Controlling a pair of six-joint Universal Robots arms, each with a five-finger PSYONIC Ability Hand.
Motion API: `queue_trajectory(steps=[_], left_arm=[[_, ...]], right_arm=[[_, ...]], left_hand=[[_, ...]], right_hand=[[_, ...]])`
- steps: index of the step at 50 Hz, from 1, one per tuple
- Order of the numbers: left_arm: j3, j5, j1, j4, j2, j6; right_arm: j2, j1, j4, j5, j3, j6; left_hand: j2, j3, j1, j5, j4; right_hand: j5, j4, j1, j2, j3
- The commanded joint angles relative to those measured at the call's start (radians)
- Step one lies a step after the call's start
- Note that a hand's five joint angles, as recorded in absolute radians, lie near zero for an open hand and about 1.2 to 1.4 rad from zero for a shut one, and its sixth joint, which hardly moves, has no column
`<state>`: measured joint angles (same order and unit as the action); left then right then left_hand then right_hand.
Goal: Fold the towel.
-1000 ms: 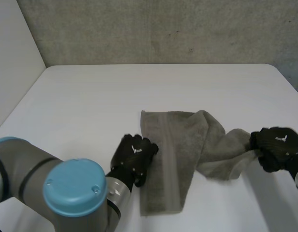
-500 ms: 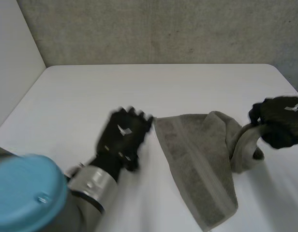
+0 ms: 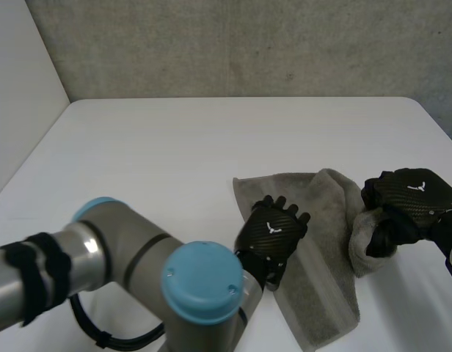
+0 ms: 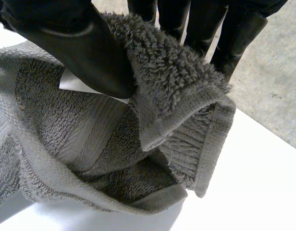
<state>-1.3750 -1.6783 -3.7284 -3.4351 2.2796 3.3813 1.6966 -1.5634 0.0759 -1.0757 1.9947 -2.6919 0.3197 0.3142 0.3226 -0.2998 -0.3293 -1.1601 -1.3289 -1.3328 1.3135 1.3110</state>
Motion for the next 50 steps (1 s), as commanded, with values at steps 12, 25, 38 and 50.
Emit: queue_trajectory(steps=[12, 25, 38, 50], left_arm=[[0.218, -0.018, 0.013, 0.177, 0.132, -0.011], [0.111, -0.136, -0.064, 0.162, -0.173, -0.082], [-0.259, -0.127, -0.318, 0.060, -0.463, -0.082], [-0.450, 0.115, -0.616, -0.030, -0.528, -0.085]], right_arm=[[-0.038, 0.022, -0.031, 0.005, 0.021, 0.006], [-0.035, 0.026, -0.031, 0.016, 0.029, 0.006], [0.003, 0.078, -0.010, 0.078, -0.068, -0.133], [-0.249, 0.238, 0.022, 0.120, -0.297, -0.212]], left_hand=[[1.077, 1.082, 1.074, -0.922, -1.067], [1.077, 1.082, 1.074, -0.922, -1.067], [1.077, 1.082, 1.074, -0.922, -1.067], [1.077, 1.082, 1.074, -0.922, -1.067]], right_hand=[[-0.039, -0.045, -0.041, 0.060, 0.063], [-0.036, -0.042, -0.038, 0.057, 0.060], [-0.036, -0.042, -0.038, 0.057, 0.060], [-0.001, -0.007, -0.003, 0.022, 0.025]])
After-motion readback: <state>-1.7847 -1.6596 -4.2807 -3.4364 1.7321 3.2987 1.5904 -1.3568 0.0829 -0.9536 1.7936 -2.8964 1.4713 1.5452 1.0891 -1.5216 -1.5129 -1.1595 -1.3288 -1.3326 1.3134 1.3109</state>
